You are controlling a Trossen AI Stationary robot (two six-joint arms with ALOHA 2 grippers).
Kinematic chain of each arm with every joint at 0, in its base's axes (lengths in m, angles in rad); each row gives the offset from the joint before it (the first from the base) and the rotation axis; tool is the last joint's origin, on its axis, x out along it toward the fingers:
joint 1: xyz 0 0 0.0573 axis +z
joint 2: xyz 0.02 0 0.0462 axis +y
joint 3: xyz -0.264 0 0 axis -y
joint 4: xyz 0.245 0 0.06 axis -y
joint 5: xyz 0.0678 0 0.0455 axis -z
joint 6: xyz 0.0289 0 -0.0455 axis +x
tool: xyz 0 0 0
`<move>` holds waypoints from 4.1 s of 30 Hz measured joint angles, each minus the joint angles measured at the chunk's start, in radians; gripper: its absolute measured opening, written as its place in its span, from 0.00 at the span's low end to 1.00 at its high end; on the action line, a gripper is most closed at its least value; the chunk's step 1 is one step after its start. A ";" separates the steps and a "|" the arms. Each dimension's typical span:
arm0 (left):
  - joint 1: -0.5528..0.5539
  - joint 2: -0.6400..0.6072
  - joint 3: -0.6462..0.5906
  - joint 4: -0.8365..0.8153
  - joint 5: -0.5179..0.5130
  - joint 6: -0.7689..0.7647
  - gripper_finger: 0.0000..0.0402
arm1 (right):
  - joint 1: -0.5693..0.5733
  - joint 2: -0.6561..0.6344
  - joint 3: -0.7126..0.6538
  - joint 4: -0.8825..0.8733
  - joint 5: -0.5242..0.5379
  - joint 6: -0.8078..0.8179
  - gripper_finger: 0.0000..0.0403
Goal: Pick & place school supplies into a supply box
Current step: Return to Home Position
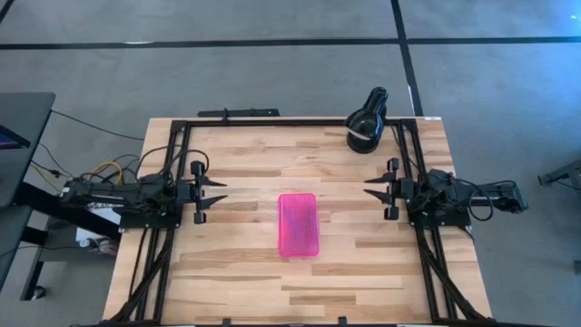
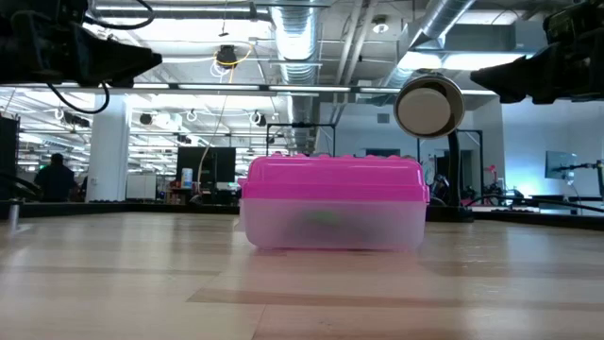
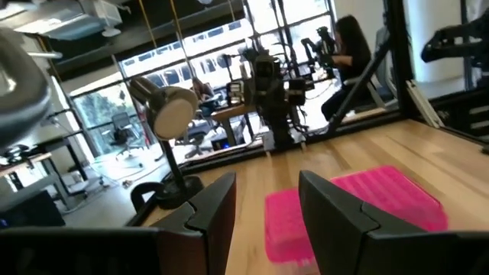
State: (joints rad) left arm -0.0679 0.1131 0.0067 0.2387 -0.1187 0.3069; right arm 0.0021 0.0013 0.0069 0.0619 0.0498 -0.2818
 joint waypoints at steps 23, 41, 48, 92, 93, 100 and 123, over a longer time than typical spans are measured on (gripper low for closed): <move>-0.043 -0.111 0.005 -0.099 0.105 0.057 0.35 | 0.007 0.000 -0.001 -0.046 -0.026 0.057 0.27; -0.043 -0.108 0.005 -0.190 0.076 -0.082 0.35 | 0.010 0.000 -0.001 -0.046 -0.024 0.082 0.27; -0.043 -0.109 0.005 -0.198 0.007 -0.022 0.35 | 0.010 0.000 -0.002 -0.046 -0.024 0.081 0.27; 0.005 -0.096 0.007 -0.201 -0.017 0.000 0.35 | 0.010 0.000 -0.002 -0.046 -0.024 0.081 0.27; 0.005 -0.096 0.007 -0.201 -0.017 0.002 0.35 | 0.010 0.000 -0.002 -0.046 -0.024 0.081 0.27; 0.005 -0.096 0.007 -0.201 -0.017 -0.002 0.35 | 0.010 0.000 -0.002 -0.046 -0.024 0.081 0.27; 0.005 -0.096 0.007 -0.201 -0.017 0.007 0.35 | 0.010 0.000 -0.002 -0.046 -0.024 0.081 0.27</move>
State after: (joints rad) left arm -0.0628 0.0174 0.0135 0.0374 -0.1352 0.3139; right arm 0.0118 0.0017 0.0051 0.0154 0.0261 -0.2009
